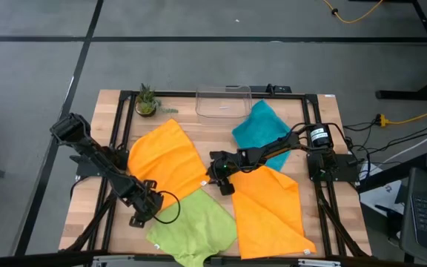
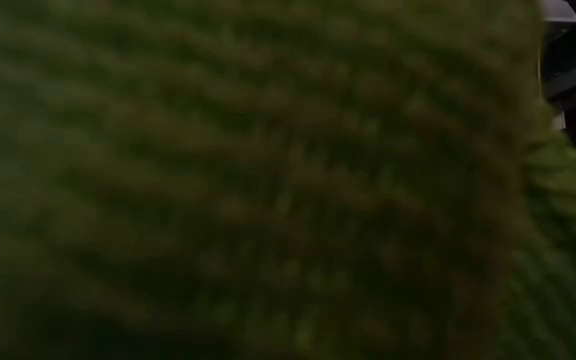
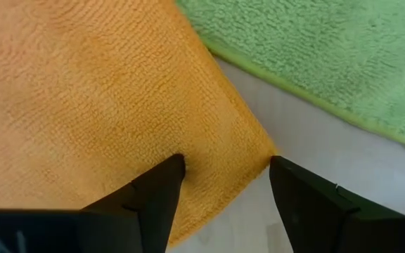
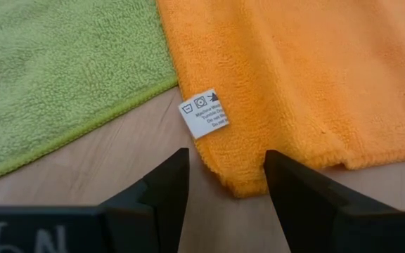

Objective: Fold microfiber towels
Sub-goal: Fold the orange microfiber cloth

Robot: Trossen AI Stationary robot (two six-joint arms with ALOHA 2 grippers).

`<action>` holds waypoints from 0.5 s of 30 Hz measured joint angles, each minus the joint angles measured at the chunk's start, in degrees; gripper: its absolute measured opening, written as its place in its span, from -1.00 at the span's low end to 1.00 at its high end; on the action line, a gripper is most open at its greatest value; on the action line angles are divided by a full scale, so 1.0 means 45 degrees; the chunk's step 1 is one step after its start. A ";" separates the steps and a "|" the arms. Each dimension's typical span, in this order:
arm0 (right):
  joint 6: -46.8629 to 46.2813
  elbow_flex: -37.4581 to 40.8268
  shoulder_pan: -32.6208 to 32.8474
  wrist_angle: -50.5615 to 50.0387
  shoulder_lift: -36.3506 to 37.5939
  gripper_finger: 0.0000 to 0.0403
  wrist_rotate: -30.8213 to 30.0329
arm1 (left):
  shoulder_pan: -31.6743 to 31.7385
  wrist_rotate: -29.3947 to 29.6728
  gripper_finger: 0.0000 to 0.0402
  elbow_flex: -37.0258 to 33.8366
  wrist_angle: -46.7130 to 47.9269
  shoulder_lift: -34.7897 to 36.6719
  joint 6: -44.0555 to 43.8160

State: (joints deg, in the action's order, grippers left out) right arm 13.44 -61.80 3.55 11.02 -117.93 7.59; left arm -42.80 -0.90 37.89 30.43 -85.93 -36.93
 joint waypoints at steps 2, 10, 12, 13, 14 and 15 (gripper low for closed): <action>0.0368 0.0000 0.0000 0.0004 0.0000 -0.06 -0.0001 | -0.0128 0.0532 0.08 0.0000 0.0139 0.0000 0.0005; 0.0108 0.0000 0.0000 -0.0029 0.0000 -0.06 -0.0004 | -0.0292 0.1766 0.08 -0.0024 0.0442 -0.0024 -0.0340; -0.0210 0.0000 0.0000 -0.0055 0.0000 -0.06 -0.0030 | -0.0292 0.1785 0.08 -0.0024 0.0427 -0.0024 -0.0655; -0.0299 0.0000 0.0000 -0.0057 0.0000 -0.06 -0.0055 | -0.0292 0.1754 0.08 -0.0024 0.0423 -0.0024 -0.0726; -0.0355 0.0000 0.0000 -0.0062 0.0000 -0.06 -0.0057 | -0.0296 0.1715 0.08 -0.0026 0.0418 -0.0024 -0.0732; -0.0412 0.0000 0.0000 -0.0062 0.0000 -0.06 -0.0057 | -0.0333 0.1704 0.07 -0.0029 0.0418 -0.0024 -0.0734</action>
State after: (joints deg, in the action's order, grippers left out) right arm 11.59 -61.80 3.55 10.74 -117.93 7.33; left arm -44.30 6.77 37.76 32.32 -86.04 -40.23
